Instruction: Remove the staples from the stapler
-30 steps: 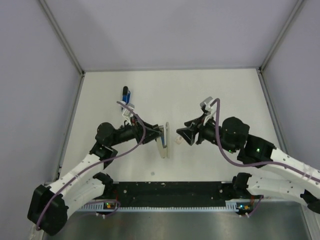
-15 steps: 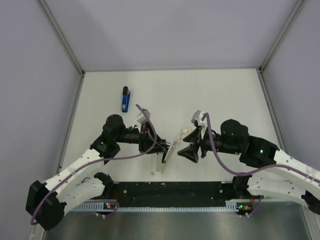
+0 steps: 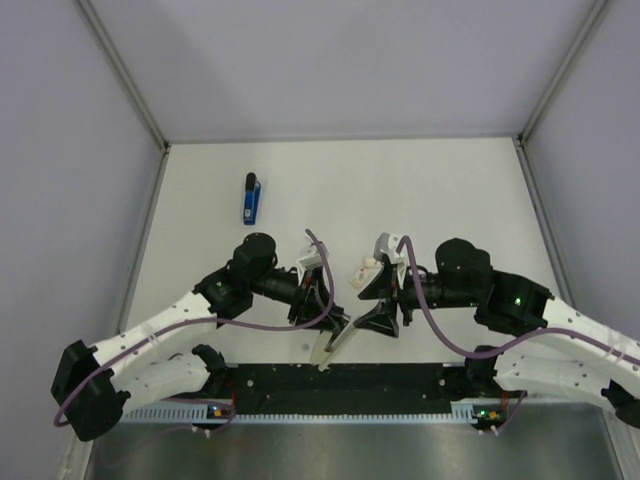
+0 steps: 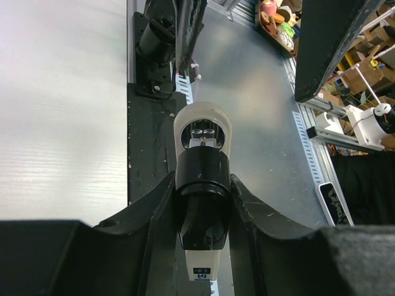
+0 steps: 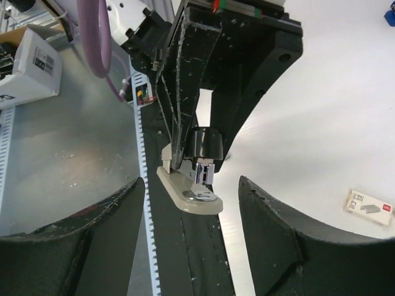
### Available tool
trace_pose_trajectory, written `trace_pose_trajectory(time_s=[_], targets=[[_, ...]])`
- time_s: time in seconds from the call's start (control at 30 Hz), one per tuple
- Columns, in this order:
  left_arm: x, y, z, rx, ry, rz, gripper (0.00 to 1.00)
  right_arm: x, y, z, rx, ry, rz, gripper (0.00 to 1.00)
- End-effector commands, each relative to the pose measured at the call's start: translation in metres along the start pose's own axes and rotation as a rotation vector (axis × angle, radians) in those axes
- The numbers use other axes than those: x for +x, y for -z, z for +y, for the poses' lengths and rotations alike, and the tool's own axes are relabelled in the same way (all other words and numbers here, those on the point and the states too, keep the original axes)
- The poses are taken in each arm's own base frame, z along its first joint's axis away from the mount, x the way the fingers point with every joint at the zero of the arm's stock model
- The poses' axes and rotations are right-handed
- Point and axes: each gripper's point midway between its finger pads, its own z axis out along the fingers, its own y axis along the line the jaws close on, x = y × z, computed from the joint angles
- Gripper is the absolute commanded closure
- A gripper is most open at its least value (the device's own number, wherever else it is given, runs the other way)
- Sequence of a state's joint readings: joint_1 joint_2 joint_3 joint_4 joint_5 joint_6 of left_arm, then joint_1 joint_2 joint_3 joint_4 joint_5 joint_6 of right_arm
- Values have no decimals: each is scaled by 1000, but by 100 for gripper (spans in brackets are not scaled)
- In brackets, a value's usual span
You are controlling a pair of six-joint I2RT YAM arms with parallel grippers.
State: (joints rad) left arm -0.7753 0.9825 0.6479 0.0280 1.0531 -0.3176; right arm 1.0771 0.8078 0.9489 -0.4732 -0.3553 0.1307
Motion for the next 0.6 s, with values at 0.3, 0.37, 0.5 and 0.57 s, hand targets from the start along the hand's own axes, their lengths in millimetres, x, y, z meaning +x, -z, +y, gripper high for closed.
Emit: trace_pose_trajectory(time_s=[0.3, 0.37, 0.5, 0.57], targets=[[-32, -7, -22, 64, -143, -17, 100, 12, -13, 9, -87, -1, 36, 40], [-33, -8, -22, 67, -145, -15, 100, 15, -15, 8, -89, -1, 46, 42], [-34, -8, -24, 71, -154, -15, 100, 21, -19, 7, -97, -10, 66, 46], [-34, -8, -25, 75, -158, -15, 100, 24, -20, 8, -102, -15, 74, 47]])
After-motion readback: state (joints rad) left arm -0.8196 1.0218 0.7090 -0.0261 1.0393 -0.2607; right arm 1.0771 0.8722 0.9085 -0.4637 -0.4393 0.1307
